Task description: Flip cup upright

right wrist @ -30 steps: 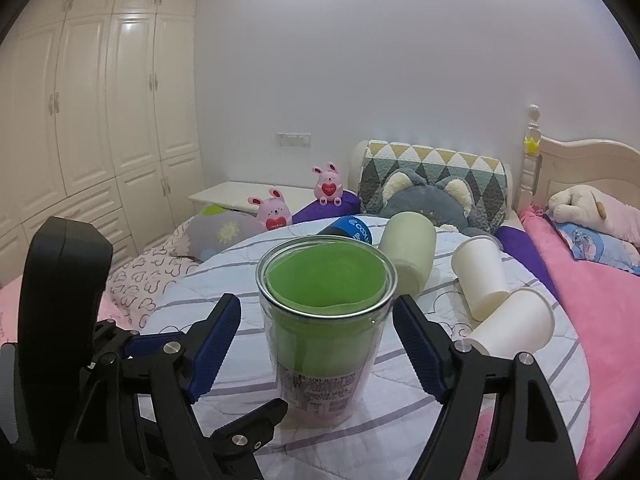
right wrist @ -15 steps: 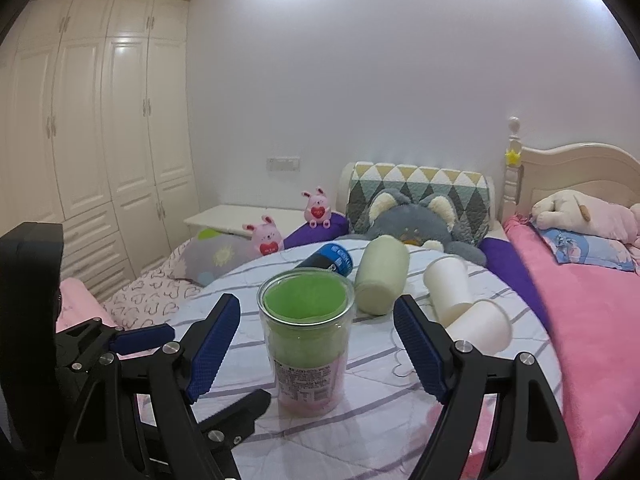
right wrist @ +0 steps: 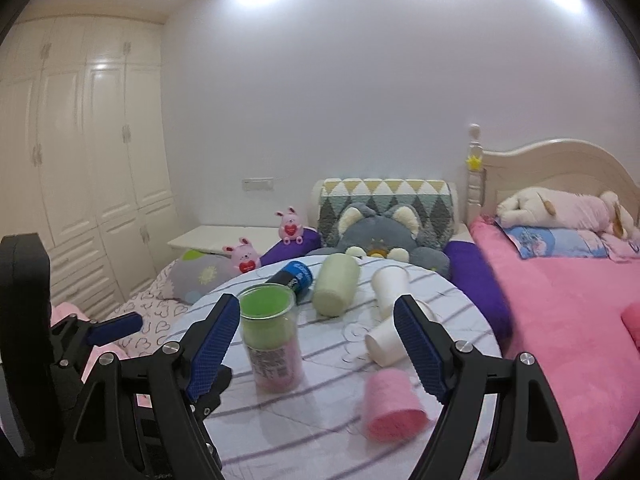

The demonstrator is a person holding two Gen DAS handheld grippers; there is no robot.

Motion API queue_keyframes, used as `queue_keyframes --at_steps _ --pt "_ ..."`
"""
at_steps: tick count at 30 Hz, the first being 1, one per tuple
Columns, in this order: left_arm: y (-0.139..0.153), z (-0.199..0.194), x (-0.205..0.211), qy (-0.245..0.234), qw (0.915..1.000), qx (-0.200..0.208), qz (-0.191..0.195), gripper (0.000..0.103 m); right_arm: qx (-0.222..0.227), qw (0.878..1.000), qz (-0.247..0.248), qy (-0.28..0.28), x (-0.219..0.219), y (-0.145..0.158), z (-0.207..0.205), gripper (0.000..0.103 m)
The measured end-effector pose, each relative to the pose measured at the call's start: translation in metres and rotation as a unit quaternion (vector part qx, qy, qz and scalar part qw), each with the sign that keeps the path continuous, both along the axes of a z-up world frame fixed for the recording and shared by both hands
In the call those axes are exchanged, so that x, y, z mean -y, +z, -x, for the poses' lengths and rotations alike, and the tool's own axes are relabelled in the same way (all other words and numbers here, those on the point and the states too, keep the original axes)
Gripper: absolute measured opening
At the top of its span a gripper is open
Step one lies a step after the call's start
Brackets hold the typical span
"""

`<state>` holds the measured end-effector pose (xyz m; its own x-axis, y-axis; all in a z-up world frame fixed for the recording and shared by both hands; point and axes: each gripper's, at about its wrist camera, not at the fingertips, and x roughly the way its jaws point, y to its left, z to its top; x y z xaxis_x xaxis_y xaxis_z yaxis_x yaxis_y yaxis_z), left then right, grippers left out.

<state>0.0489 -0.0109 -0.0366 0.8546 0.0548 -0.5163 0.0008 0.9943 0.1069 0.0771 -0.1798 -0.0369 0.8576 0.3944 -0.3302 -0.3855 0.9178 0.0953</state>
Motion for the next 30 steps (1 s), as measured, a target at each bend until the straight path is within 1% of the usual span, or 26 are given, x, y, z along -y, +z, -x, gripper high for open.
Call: queue_keyframes --at_steps 3,5,7,11,13,22,30 --pt "0.004 0.001 0.007 0.0 1.0 -0.002 0.001 0.103 -0.005 1.0 -0.018 -0.016 0.019 0.002 0.002 0.081" --pt "0.006 0.001 0.015 0.008 0.9999 -0.001 -0.012 0.103 -0.009 0.999 -0.025 -0.029 0.031 0.002 0.003 0.081" --pt "0.008 0.001 0.02 0.008 0.9998 0.0 -0.016 0.103 -0.018 0.999 -0.032 -0.039 0.042 0.0 0.001 0.081" --pt "0.01 0.003 0.025 0.008 1.0 -0.003 -0.004 0.103 -0.023 0.998 -0.042 -0.046 0.058 -0.003 0.0 0.081" --pt "0.01 0.003 0.028 0.007 1.0 -0.005 -0.001 0.103 -0.023 0.998 -0.041 -0.045 0.062 -0.004 -0.001 0.081" --pt "0.007 -0.001 0.032 0.027 0.9996 -0.008 -0.007 0.103 -0.032 0.998 -0.037 -0.039 0.069 -0.011 -0.006 0.081" --pt "0.008 -0.002 0.027 0.035 0.9994 -0.005 0.0 0.103 -0.04 0.998 -0.033 -0.037 0.071 -0.018 -0.007 0.081"
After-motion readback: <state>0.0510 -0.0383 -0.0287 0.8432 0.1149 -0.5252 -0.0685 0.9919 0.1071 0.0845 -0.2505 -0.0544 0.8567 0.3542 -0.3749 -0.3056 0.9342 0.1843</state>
